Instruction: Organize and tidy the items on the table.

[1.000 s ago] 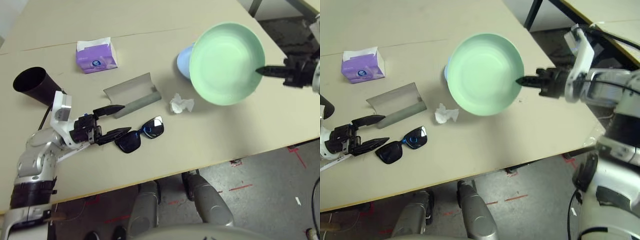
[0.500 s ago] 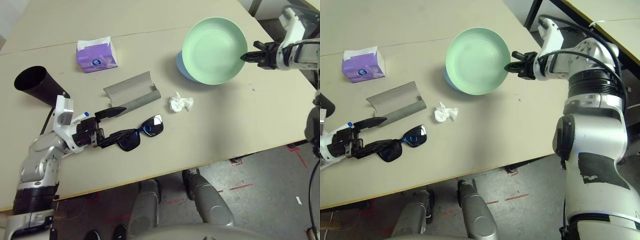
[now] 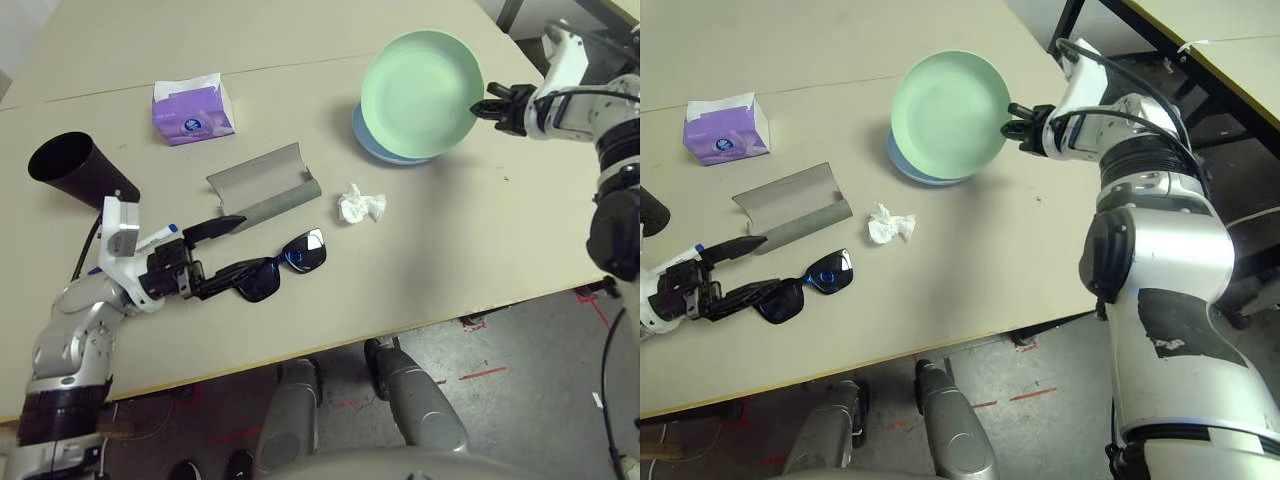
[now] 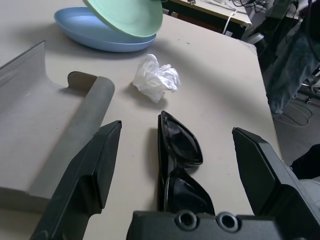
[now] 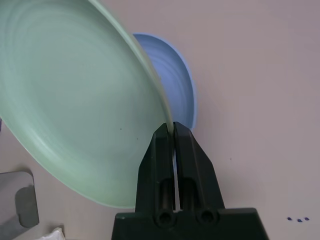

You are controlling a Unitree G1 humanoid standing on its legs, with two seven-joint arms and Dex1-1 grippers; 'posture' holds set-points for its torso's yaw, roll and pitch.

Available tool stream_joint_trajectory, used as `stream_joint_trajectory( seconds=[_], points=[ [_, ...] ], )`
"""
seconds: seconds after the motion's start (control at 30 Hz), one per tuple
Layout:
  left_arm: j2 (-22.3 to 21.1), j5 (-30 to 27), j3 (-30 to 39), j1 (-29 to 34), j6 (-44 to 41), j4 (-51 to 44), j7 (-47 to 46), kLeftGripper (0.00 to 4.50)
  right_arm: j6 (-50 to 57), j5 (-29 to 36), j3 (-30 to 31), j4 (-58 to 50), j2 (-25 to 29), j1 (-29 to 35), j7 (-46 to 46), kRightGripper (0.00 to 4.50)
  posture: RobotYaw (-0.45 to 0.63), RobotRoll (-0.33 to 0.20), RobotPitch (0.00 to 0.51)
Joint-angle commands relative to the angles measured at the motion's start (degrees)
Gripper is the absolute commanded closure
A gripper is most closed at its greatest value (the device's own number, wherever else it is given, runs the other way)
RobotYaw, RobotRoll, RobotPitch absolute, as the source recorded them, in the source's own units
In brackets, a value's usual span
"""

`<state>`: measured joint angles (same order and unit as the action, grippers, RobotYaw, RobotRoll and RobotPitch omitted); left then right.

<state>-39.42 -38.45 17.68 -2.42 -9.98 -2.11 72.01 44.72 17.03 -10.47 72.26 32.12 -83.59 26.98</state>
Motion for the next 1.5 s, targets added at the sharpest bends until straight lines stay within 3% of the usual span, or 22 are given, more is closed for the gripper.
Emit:
stream_joint_trajectory(
  seconds=[0.03, 0.13, 0.23, 0.57, 0.6, 0.7, 0.8, 0.87, 0.97, 1.07, 1.2, 1.3, 1.4, 1.5],
  points=[
    [0.23, -0.33, 0.30, 1.25, -0.27, -0.92, -0.25, 0.00, -0.32, -1.22, -1.04, 0.66, -0.21, -1.21, -0.04, 4.47, -0.11, 0.000, 0.261],
    [0.38, -0.32, 0.19, 1.47, -0.14, -0.96, -0.45, 0.00, 0.03, -1.85, -1.13, 0.69, -0.17, -1.17, 0.30, 4.47, -0.11, 0.000, 0.261],
    [0.65, -0.27, -0.05, 1.58, -0.05, -1.03, -0.68, 0.00, 0.21, -2.72, -1.02, 0.67, 0.01, -0.98, 0.57, 3.80, -0.12, 0.000, 0.260],
    [1.71, 0.16, -1.02, 1.18, 0.01, -0.71, -0.85, 0.00, 0.34, -3.48, -1.69, 0.40, 0.69, -0.81, 0.81, 0.24, -0.14, 0.000, 0.267],
    [1.70, 0.18, -1.11, 1.00, 0.02, -0.55, -0.84, 0.00, 0.48, -3.49, -1.76, 0.08, 1.04, -0.89, 1.28, 0.05, -0.14, 0.000, 0.270],
    [1.35, 0.35, -0.88, 0.17, 0.18, 0.40, -0.70, 0.00, 1.25, -5.15, 0.81, -2.96, 2.71, -0.51, 7.12, 0.05, -0.13, 0.000, 0.275],
    [0.42, 0.26, 0.66, -1.03, 0.31, 2.02, -0.77, 0.00, 3.48, -5.94, 5.13, -14.01, 6.60, 3.55, 16.46, 0.05, -0.13, 0.000, 0.280],
    [-0.35, 0.12, 1.66, -1.44, 0.20, 2.85, -0.69, 0.00, 6.94, -3.49, 6.27, -30.65, 11.78, 11.78, 22.01, 0.05, -0.14, 0.000, 0.284],
    [-1.17, 0.26, 2.71, -1.20, 0.49, 3.80, -0.46, 0.00, 11.73, 1.61, 3.05, -59.35, 20.64, 30.04, 26.73, 0.05, -0.16, 0.000, 0.285],
    [-1.34, 0.43, 3.19, -0.86, 0.70, 4.24, -0.27, 0.00, 14.38, 5.28, -2.10, -77.49, 23.65, 44.55, 26.19, 0.05, -0.18, 0.000, 0.285],
    [-1.21, 0.99, 3.74, -0.23, 1.30, 4.27, -0.77, 0.00, 11.73, 6.73, -6.78, -93.52, 20.95, 62.26, 23.56, 0.05, -0.19, 0.000, 0.282],
    [-1.29, 1.83, 5.38, 0.65, 2.70, 4.19, -2.64, 0.00, 2.16, 3.99, -3.51, -99.16, 15.35, 71.36, 20.29, 0.05, -0.19, 0.000, 0.277],
    [-1.60, 2.74, 7.44, 1.99, 4.40, 3.96, -5.12, 0.00, -7.73, 0.54, 2.40, -99.84, 11.59, 74.00, 19.26, 0.05, -0.18, 0.000, 0.270],
    [-1.42, 3.26, 10.08, 4.17, 5.73, 2.65, -7.72, 0.00, -14.25, -1.44, 7.30, -97.45, 8.15, 72.03, 18.71, 0.05, -0.16, 0.000, 0.266]
  ],
)
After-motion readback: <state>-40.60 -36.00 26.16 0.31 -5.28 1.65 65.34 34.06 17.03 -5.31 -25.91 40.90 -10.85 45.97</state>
